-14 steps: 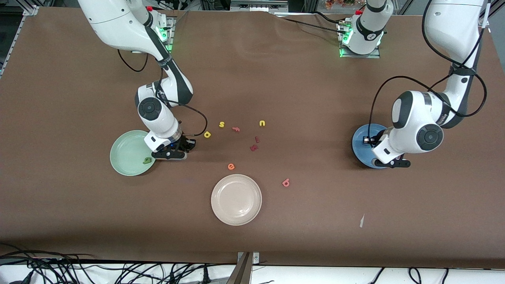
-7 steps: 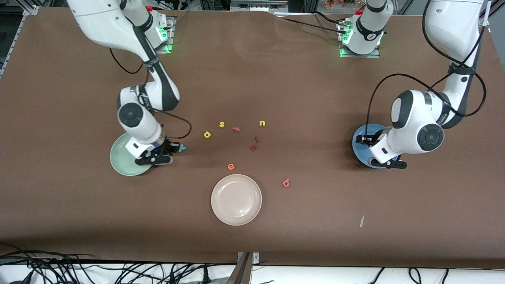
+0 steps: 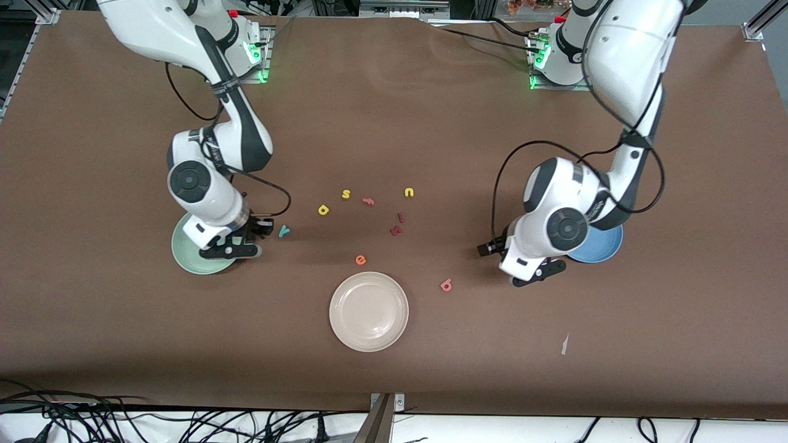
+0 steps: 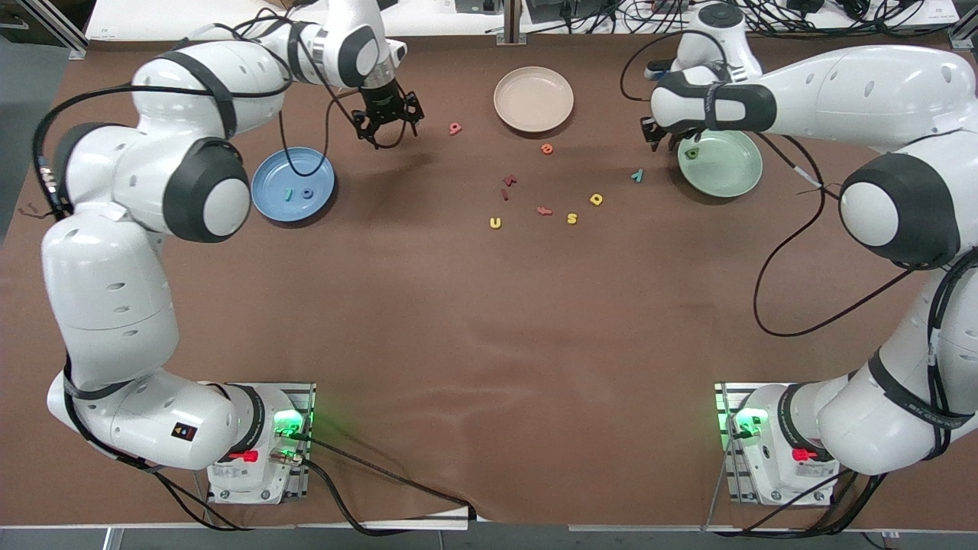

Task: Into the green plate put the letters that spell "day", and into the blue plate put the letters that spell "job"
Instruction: 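Grasp the pink letter with the left gripper while the right gripper grasps the cyan y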

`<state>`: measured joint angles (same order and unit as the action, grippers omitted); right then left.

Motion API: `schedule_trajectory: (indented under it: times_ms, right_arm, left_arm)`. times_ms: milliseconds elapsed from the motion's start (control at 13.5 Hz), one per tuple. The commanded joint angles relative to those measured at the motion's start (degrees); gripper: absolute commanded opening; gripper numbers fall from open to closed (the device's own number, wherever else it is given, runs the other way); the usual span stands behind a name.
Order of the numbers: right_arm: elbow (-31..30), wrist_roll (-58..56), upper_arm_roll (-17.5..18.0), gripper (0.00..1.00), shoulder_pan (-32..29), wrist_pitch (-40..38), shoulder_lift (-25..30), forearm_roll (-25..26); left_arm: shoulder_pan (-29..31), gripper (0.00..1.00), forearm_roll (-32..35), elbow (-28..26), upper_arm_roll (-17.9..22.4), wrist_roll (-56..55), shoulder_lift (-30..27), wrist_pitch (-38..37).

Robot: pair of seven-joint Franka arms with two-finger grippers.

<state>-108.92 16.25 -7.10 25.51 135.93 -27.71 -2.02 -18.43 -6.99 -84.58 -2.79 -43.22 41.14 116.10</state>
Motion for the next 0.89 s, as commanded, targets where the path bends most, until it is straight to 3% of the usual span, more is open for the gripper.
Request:
schedule_trajectory:
  times_ms: [0, 296, 814]
  right_arm:
    - [-2.2, 6.0, 1.8, 0.46, 0.2, 4.7, -1.0, -0.6]
    - [-7.0, 6.6, 1.9, 0.46, 0.2, 11.4, -1.2, -0.6]
    - [-7.5, 10.6, 3.2, 0.46, 0.6, 12.8, -1.9, -0.5]
  left_arm:
    - [-1.2, 1.0, -1.1, 10.2, 0.7, -10.0, 6.4, -1.3]
    - [-3.7, 1.0, -1.0, 19.6, 0.8, -24.4, 12.8, 1.5]
    - [-7.8, 1.0, -0.2, 19.5, 1.4, -33.9, 16.2, 13.7]
